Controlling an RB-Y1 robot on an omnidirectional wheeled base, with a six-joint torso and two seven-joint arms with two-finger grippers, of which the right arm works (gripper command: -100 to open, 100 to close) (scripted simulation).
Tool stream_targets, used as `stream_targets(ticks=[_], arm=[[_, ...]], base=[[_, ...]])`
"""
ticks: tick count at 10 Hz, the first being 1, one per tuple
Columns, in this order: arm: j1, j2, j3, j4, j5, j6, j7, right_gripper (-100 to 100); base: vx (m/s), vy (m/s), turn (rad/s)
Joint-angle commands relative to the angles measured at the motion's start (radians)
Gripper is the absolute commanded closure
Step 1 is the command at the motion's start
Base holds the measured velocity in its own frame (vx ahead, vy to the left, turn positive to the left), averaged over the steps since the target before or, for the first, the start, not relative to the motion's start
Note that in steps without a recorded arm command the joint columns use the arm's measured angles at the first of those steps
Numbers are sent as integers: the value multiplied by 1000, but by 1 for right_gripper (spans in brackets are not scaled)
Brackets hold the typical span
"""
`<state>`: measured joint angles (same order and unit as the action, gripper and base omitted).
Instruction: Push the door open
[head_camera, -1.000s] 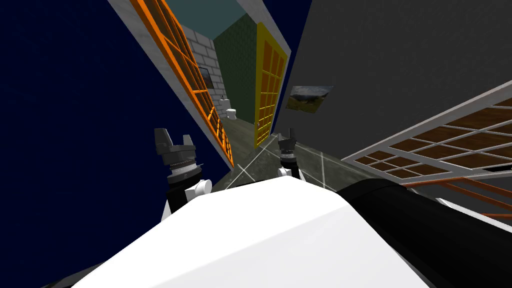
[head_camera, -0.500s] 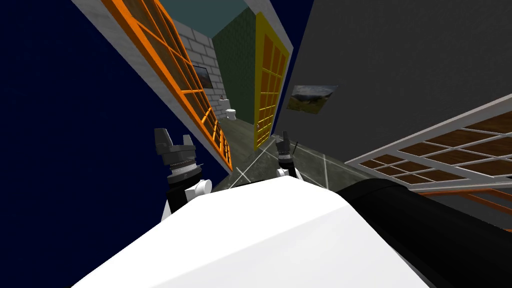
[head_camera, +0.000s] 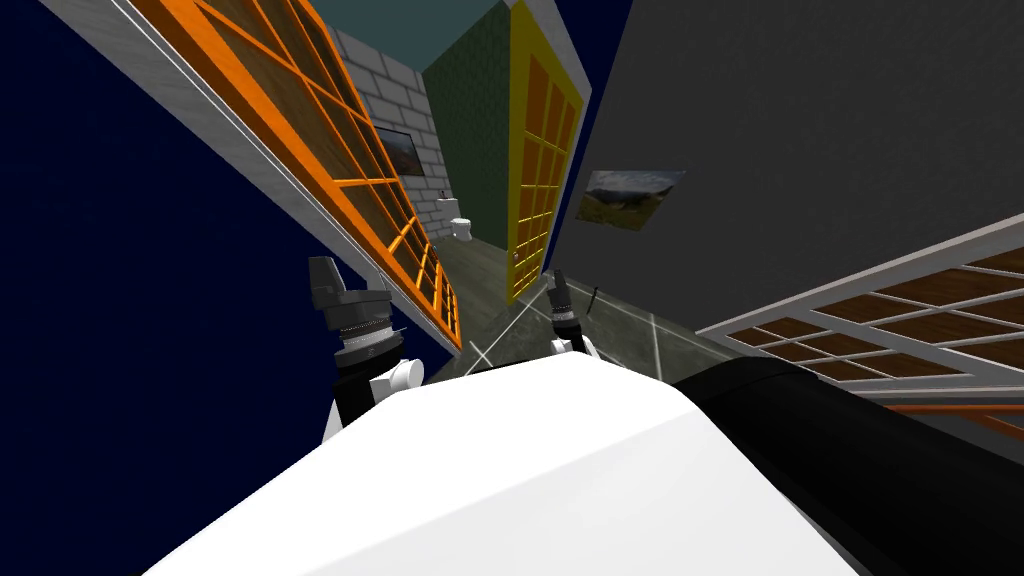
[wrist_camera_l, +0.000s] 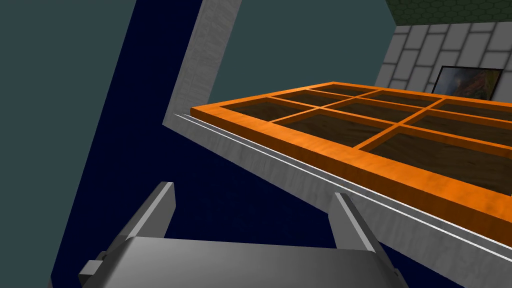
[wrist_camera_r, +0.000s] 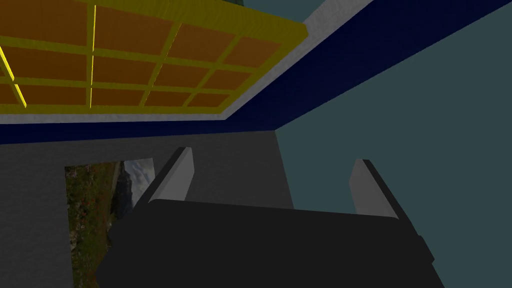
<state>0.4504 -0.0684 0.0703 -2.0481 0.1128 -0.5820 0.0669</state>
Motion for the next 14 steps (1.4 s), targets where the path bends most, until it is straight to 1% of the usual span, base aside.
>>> stream_targets(ticks=[1, 6, 7, 9, 14], arm=[[-9, -5, 6, 32, 19, -3, 40, -100], [-26, -13, 17, 108, 57, -23, 119, -100], [-34, -16, 21, 140, 73, -31, 152, -100], [-41, -18, 26, 174, 90, -40, 187, -100], [-61, -22, 39, 260, 133, -62, 276, -100]], base=[[142, -87, 7], [108, -56, 8], [107, -104, 8], [136, -90, 15], [101, -58, 7]])
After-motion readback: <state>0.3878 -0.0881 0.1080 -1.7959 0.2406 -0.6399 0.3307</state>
